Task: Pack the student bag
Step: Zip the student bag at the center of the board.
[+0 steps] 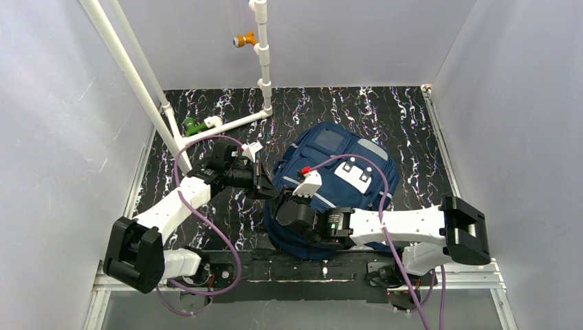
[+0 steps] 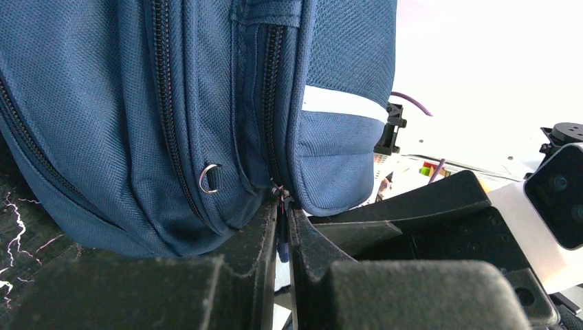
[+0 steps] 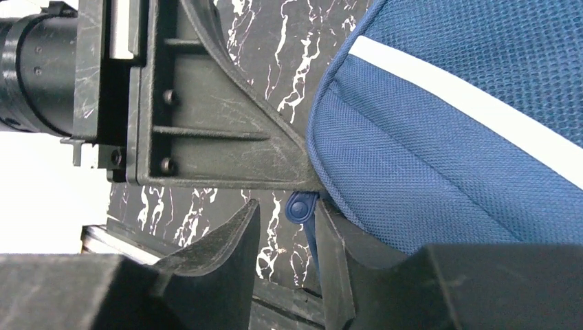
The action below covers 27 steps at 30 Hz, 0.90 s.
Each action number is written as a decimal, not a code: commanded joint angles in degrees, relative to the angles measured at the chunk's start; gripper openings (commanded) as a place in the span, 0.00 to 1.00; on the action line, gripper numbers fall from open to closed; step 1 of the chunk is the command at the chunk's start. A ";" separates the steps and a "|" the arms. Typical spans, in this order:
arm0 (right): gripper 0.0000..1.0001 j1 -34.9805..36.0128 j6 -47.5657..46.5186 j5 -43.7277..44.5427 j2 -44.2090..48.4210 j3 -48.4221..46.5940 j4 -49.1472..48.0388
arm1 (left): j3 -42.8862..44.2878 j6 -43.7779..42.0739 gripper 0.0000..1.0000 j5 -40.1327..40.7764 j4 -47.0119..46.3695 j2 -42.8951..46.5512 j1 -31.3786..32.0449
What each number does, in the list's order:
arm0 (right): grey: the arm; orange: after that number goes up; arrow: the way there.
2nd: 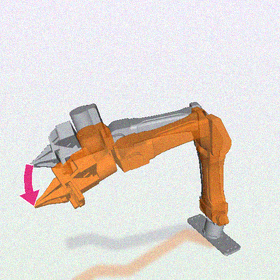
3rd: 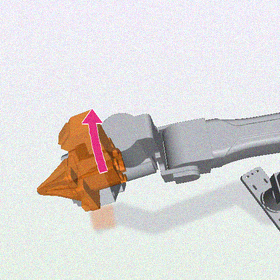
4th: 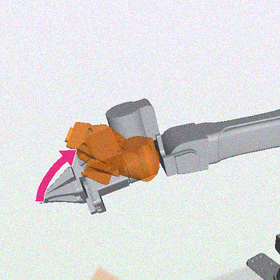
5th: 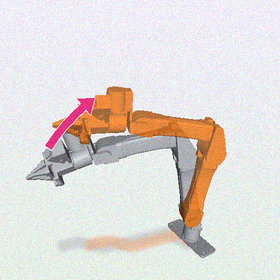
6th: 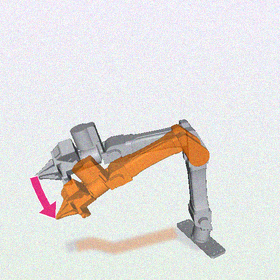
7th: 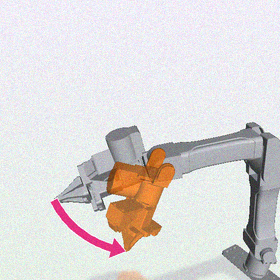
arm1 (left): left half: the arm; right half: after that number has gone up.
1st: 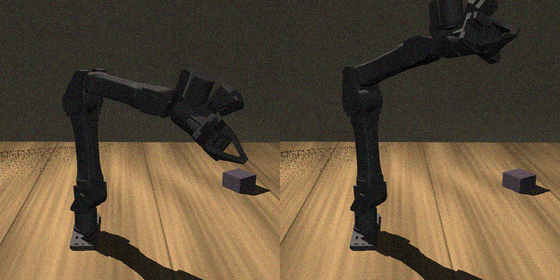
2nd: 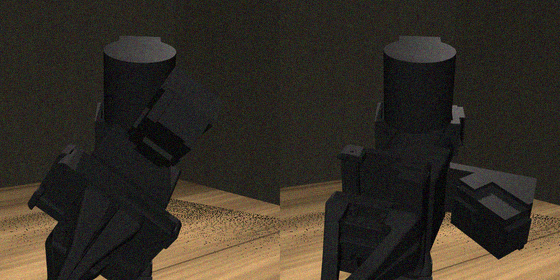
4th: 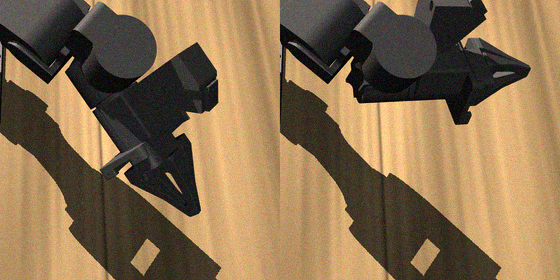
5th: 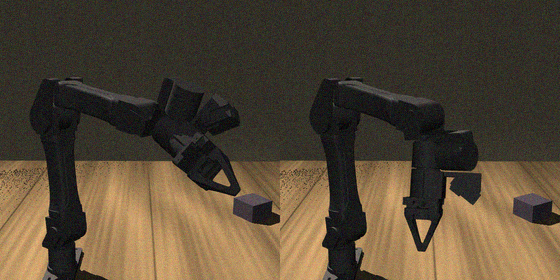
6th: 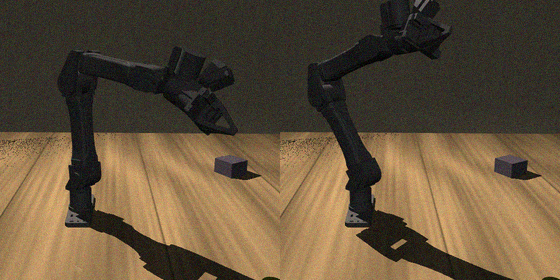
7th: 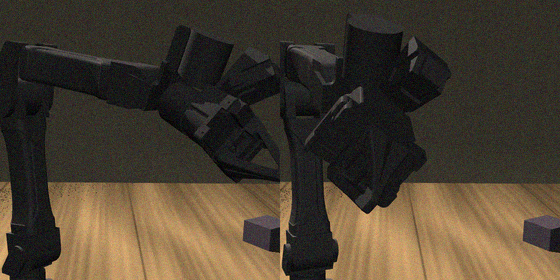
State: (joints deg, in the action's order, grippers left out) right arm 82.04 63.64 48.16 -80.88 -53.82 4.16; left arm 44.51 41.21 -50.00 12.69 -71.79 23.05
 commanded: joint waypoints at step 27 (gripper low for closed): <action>0.01 -4.02 4.30 3.10 5.27 7.68 -7.40 | 5.69 -11.48 0.43 6.86 9.48 9.46 -0.26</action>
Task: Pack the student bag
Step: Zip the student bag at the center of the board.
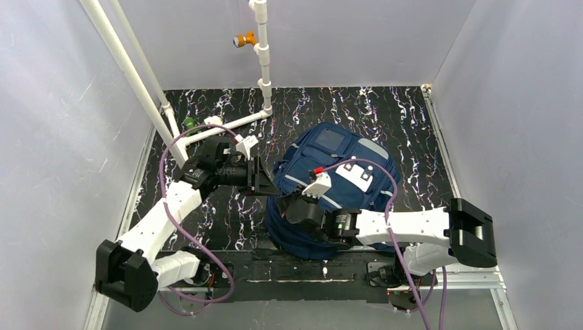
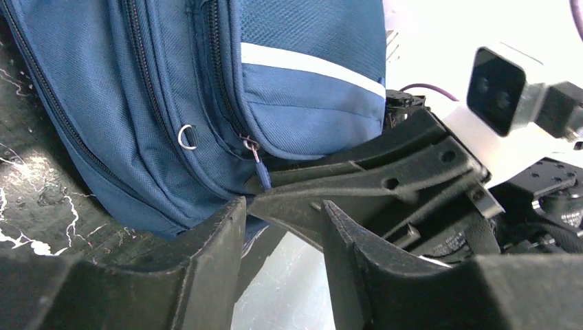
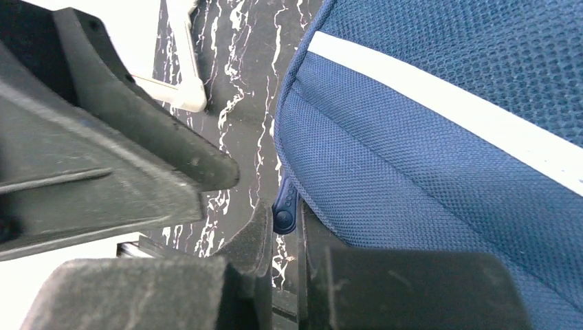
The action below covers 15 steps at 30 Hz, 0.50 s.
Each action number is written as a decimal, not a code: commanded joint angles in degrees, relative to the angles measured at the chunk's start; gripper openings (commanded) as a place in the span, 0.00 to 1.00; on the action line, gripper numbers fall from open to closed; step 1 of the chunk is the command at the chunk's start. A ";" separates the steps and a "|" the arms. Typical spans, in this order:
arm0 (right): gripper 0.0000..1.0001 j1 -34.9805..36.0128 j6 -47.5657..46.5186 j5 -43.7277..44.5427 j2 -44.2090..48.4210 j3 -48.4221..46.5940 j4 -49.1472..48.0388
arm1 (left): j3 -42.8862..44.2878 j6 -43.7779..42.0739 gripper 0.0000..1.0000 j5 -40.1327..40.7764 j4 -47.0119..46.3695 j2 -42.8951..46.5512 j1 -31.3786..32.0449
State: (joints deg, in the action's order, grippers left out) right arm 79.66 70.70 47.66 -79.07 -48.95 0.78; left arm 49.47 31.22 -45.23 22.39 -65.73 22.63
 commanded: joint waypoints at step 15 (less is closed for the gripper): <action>0.01 -1.79 -6.35 0.00 4.34 6.95 -15.73 | 2.01 7.71 0.42 5.97 -17.38 -11.89 2.07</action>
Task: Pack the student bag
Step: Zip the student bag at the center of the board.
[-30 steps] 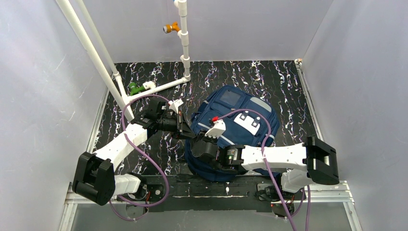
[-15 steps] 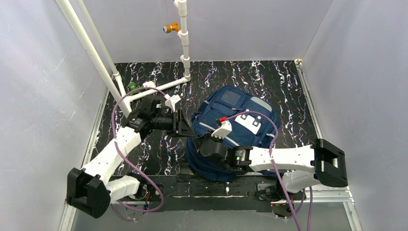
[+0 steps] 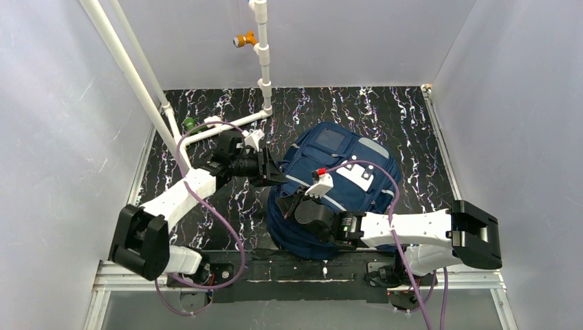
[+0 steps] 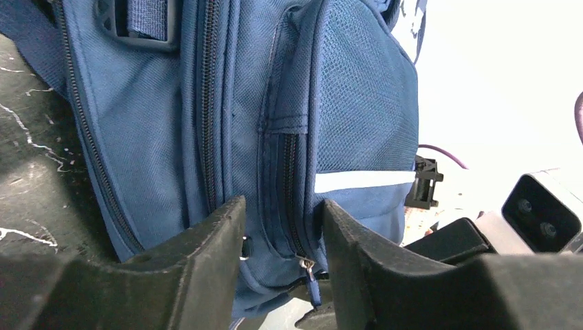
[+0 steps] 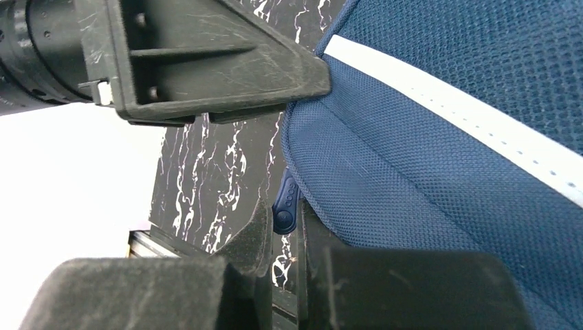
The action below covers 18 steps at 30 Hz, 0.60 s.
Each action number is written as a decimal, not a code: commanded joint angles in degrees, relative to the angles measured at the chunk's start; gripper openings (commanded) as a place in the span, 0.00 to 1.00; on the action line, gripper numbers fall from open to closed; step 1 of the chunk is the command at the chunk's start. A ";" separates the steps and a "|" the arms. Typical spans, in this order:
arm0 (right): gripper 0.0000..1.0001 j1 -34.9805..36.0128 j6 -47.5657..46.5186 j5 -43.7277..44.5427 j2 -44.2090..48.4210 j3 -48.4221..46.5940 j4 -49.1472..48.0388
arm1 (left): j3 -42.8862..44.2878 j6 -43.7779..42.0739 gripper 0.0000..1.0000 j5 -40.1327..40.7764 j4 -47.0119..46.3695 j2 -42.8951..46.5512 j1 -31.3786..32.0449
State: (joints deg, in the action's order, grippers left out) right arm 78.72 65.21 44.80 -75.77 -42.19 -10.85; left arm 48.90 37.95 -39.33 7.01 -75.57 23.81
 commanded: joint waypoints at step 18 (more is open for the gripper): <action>0.01 -0.85 -0.47 -11.81 17.92 8.74 10.40 | 5.05 -7.87 0.00 22.82 -0.31 -1.17 -1.02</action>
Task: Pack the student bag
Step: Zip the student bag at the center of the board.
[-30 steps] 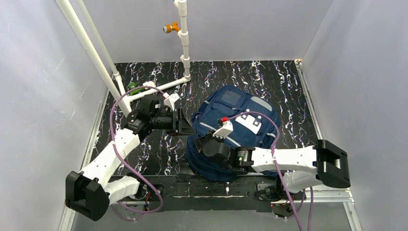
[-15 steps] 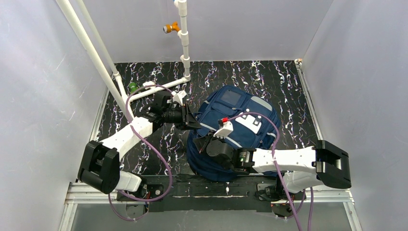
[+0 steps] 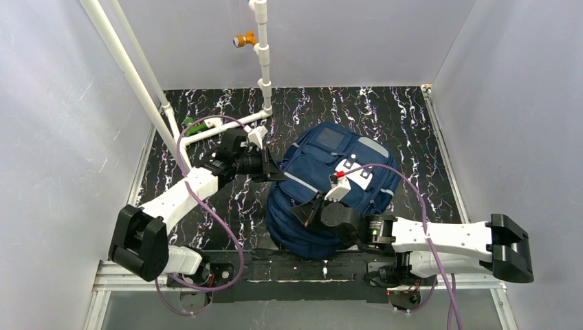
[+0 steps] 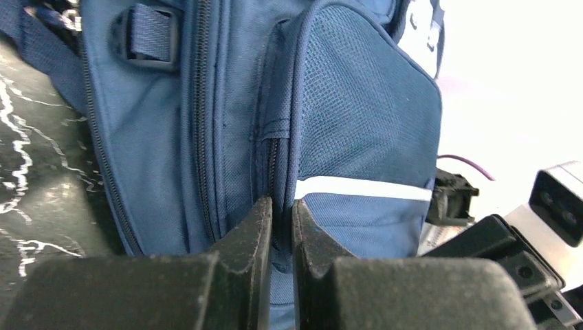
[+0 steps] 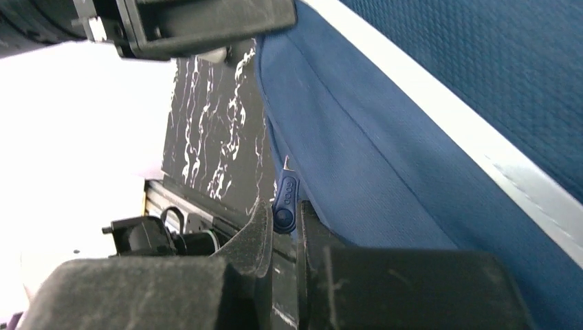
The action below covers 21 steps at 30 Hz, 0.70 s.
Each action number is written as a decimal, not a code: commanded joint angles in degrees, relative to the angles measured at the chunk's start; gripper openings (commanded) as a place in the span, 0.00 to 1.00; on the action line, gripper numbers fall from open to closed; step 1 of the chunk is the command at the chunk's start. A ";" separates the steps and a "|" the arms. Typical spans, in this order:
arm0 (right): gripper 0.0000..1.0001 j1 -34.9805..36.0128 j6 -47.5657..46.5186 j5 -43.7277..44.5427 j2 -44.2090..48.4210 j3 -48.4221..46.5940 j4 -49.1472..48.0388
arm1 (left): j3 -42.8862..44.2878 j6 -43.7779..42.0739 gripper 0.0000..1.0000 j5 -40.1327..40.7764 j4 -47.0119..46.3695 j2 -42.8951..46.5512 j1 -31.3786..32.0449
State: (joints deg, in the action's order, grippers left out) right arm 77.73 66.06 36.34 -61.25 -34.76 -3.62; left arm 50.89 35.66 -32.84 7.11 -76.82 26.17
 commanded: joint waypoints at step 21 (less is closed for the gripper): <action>0.01 0.40 4.56 11.16 26.46 0.83 42.55 | 11.59 -24.99 0.00 26.03 11.57 -2.92 -12.74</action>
State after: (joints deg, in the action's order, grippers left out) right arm 77.65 66.78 37.58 -37.34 -31.59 23.49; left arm 61.89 17.91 -21.06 19.64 -80.90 17.85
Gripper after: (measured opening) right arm 0.133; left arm 0.075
